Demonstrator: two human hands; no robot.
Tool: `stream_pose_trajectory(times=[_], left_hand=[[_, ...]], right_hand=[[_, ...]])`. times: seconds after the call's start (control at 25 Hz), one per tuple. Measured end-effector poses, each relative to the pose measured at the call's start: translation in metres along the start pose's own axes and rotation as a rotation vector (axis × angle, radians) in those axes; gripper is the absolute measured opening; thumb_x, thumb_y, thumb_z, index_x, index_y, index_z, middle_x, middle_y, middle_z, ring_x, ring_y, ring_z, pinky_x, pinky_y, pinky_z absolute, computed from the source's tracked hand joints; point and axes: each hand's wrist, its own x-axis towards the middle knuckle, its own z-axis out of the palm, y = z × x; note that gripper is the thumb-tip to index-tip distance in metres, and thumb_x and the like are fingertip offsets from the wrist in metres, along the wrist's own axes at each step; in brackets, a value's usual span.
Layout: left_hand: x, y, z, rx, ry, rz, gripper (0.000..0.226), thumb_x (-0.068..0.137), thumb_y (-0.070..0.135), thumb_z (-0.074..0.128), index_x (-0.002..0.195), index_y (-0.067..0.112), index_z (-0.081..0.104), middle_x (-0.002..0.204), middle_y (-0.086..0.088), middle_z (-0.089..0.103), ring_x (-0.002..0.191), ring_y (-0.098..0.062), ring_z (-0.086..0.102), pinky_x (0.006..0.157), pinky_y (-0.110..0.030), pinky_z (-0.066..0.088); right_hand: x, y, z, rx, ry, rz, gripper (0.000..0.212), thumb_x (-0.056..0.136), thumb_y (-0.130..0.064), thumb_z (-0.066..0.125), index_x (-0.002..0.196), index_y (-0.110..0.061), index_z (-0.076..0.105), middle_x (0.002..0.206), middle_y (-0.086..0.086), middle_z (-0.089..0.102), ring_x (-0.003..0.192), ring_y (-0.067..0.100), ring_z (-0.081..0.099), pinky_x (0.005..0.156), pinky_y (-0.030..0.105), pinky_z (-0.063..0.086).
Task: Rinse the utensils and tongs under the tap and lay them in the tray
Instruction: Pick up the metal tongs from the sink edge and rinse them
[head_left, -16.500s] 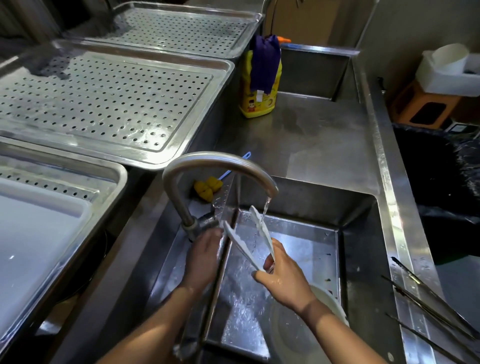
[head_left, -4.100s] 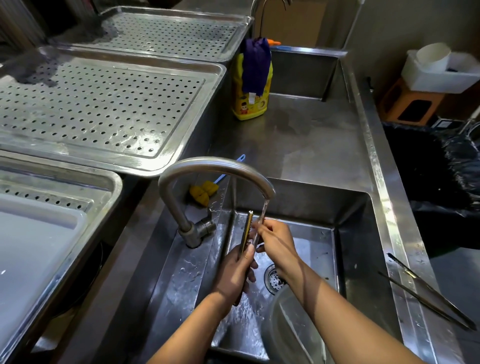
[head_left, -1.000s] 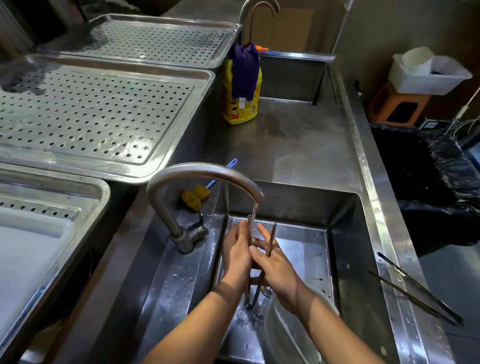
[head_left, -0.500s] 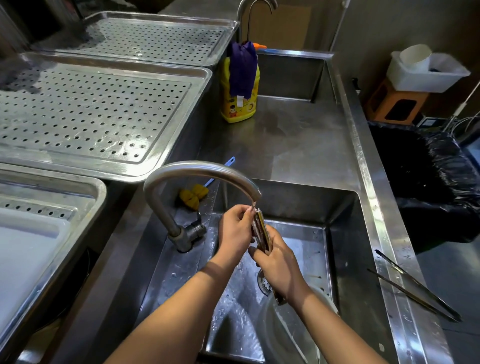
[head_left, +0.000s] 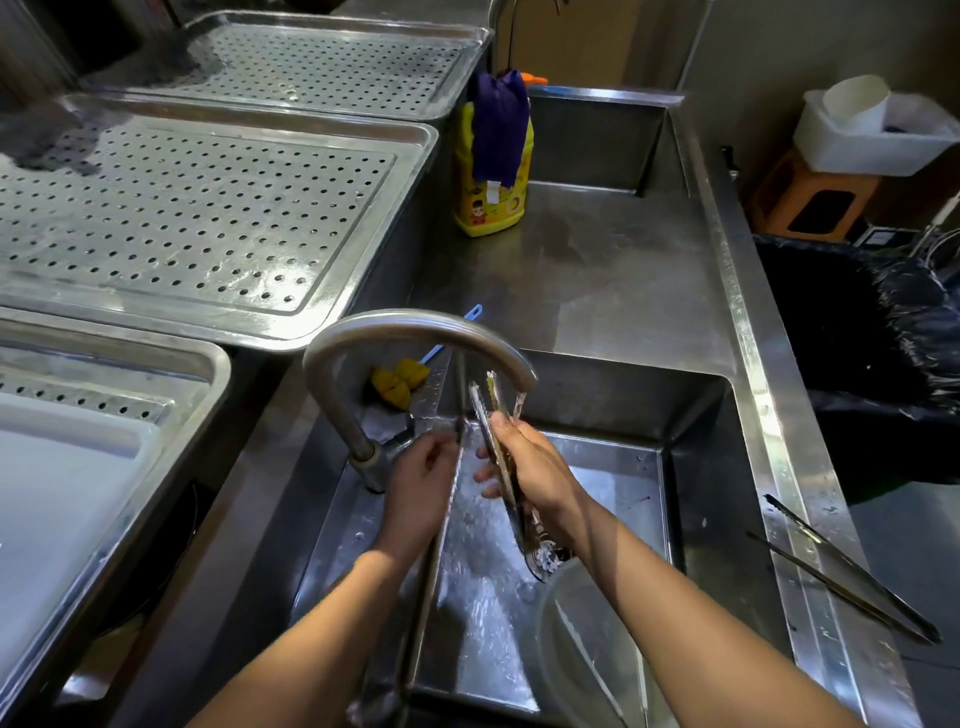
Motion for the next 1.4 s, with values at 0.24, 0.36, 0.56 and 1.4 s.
stream_pose_trajectory(times=[0.24,0.36,0.56,1.4], left_hand=[[-0.035,-0.080,-0.048,0.969,-0.079,0.364,0.033,0.084,0.028,0.051,0.115,0.025,0.060,0.119,-0.001,0.054,0.109,-0.025,0.051,0.091,-0.040,0.047],[-0.043,-0.090,-0.046,1.092,-0.048,0.393,0.046,0.081,0.031,0.050,0.126,0.022,0.053,0.130,-0.004,0.052,0.120,-0.027,0.049,0.104,-0.042,0.035],[-0.041,-0.095,-0.048,1.105,-0.024,0.329,0.057,0.081,0.031,0.054,0.136,0.015,0.048,0.135,-0.009,0.054,0.121,-0.030,0.048,0.106,-0.047,0.037],[-0.040,-0.103,-0.048,1.161,0.035,0.352,0.056,0.086,0.040,0.046,0.138,0.020,0.047,0.138,-0.005,0.047,0.126,-0.029,0.041,0.102,-0.047,0.030]], right_hand=[[0.025,-0.006,0.008,0.106,0.082,-0.017,0.033,0.086,-0.045,0.071,0.099,-0.016,0.060,0.079,0.001,0.063,0.073,0.021,0.066,0.069,0.038,0.059],[0.022,-0.010,0.010,-0.087,0.235,-0.028,0.048,0.072,-0.061,0.076,0.099,-0.029,0.053,0.094,0.001,0.065,0.079,0.022,0.073,0.073,0.044,0.063],[-0.002,-0.007,0.003,-0.679,0.402,-0.207,0.053,0.068,-0.073,0.066,0.090,-0.029,0.046,0.080,-0.005,0.065,0.075,0.017,0.065,0.065,0.037,0.053],[-0.047,0.238,-0.135,-1.176,0.341,0.549,0.082,0.076,-0.067,0.064,0.137,-0.016,0.045,0.114,0.009,0.066,0.098,0.030,0.067,0.070,0.033,0.049]])
